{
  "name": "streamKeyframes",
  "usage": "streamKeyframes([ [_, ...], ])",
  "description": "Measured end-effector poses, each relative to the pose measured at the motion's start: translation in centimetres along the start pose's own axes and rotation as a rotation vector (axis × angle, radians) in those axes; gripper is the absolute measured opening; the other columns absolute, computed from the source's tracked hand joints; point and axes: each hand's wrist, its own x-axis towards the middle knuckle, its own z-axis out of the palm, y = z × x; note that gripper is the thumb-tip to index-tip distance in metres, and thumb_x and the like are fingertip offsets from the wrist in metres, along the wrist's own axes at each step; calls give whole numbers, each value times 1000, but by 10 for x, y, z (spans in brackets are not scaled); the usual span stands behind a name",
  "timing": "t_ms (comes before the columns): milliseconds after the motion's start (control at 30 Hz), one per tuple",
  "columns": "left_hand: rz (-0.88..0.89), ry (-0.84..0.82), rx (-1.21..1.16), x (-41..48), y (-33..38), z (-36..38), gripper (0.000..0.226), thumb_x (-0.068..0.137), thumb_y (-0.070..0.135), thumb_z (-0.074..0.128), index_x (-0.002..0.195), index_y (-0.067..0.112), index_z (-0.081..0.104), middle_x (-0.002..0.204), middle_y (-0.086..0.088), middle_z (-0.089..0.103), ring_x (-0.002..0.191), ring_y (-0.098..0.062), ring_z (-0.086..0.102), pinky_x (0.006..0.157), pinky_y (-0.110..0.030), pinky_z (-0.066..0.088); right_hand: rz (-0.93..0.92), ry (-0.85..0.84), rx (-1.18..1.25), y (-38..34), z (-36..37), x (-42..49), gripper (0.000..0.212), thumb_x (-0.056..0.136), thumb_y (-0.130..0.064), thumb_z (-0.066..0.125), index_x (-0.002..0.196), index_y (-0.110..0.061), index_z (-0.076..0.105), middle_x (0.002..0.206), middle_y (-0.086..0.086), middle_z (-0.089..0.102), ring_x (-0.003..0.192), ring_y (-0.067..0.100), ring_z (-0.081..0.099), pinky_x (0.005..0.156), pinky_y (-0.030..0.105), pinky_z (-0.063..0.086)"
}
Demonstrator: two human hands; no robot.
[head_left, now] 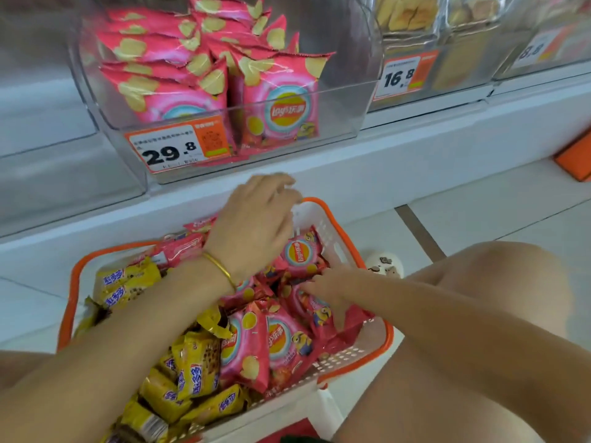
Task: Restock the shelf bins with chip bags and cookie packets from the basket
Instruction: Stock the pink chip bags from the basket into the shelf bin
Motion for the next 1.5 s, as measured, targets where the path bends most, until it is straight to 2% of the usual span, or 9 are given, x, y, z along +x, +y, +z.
streamKeyframes([
  [233,-571,-365,-310,-20,3,21,36,95,38,47,119,12,50,118,-6,47,95,-20,54,85,-31,44,17,383,628,25,-38,-53,87,66,-34,85,135,-8,38,131,5,45,122,23,46,94,26,39],
  [367,-1019,-516,-1020,8,22,1,55,87,45,58,123,9,39,112,-7,55,90,-25,67,82,-43,56,126,755,830,24,-61,-89,94,68,-35,82,141,-9,28,128,8,36,115,22,47,91,26,40],
  [567,-894,-453,-1002,55,23,-38,50,85,26,67,125,15,38,97,-14,64,72,-26,68,75,-40,59,8,903,1135,43,-89,-148,88,72,-33,79,142,-21,27,114,-18,43,93,-10,49,78,1,38],
  [700,-696,-411,-975,103,16,-91,22,86,18,65,101,26,50,68,-3,64,55,-15,63,71,-36,57,-217,968,1423,89,-109,-185,71,67,-24,76,130,-24,43,103,-4,67,88,5,67,72,15,52],
  [900,-704,-162,-1048,175,-5,-136,11,91,26,58,85,18,53,76,-3,60,63,-17,62,66,-36,59,-334,1290,1651,139,-164,-192,47,68,-18,79,109,-7,61,96,4,73,86,16,69,75,29,56],
  [1033,-697,157,-499,209,-75,-114,23,92,12,44,75,13,59,74,-10,57,71,-22,56,80,-42,51,46,1719,1488,153,-200,-170,54,66,-19,85,106,-7,50,105,10,64,95,24,64,86,34,53],
  [1200,-545,-103,110,239,-137,-63,43,93,19,45,133,4,47,131,-25,46,124,-39,41,105,-42,32,405,1973,1038,145,-224,-136,58,63,-27,86,100,-10,44,97,9,49,90,28,51,79,40,44],
  [1367,-582,-328,274,255,-153,-35,60,98,49,25,151,24,9,157,-8,11,145,-26,6,114,-48,9,521,1846,840,150,-249,-109,55,69,-26,83,103,-1,49,103,16,50,96,36,51,80,46,44],
  [1500,-678,-401,263,251,-156,-28,64,96,56,17,151,24,6,159,-4,4,146,-24,-2,116,-49,4,544,1700,766,151,-273,-93,54,77,-28,76,111,-3,42,116,15,46,108,34,45,87,40,39],
])
